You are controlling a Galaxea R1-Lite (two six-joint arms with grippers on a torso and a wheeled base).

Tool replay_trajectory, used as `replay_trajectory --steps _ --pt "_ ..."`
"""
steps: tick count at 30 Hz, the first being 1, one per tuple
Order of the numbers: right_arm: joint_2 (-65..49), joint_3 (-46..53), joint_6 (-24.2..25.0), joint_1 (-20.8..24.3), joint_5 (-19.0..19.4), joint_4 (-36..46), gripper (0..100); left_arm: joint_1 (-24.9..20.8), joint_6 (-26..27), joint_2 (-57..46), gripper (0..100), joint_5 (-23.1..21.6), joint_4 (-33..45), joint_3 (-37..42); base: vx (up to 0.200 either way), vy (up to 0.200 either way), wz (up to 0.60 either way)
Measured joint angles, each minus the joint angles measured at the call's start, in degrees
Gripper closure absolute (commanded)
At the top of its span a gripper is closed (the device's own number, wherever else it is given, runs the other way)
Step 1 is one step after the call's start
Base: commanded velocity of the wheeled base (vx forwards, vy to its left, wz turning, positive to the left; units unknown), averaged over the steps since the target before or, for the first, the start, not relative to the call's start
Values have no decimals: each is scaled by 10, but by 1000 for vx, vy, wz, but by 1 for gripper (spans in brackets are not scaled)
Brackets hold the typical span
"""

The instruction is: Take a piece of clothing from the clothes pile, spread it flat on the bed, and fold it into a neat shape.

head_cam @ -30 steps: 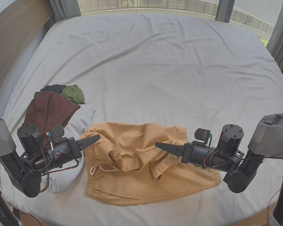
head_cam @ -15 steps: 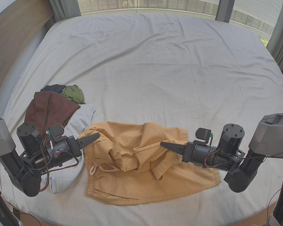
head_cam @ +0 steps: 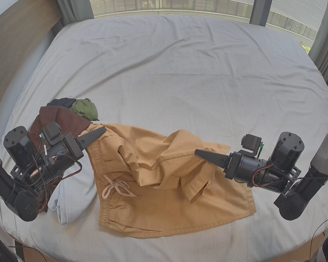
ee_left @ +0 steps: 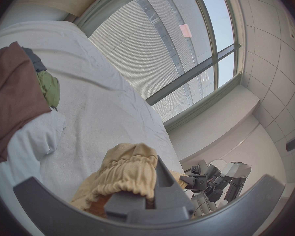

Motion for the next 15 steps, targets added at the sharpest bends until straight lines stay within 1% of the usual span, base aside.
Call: replay_trajectory --steps 3,10,15 --pt "-9 2 -2 -1 0 0 100 3 4 -7 100 0 0 -7 0 0 0" --pt "-31 4 -8 -8 1 1 100 37 3 -14 100 -4 0 -25 0 0 0" --pt "-48 6 -9 -12 1 1 100 48 4 -14 100 -7 -1 -38 0 0 0"
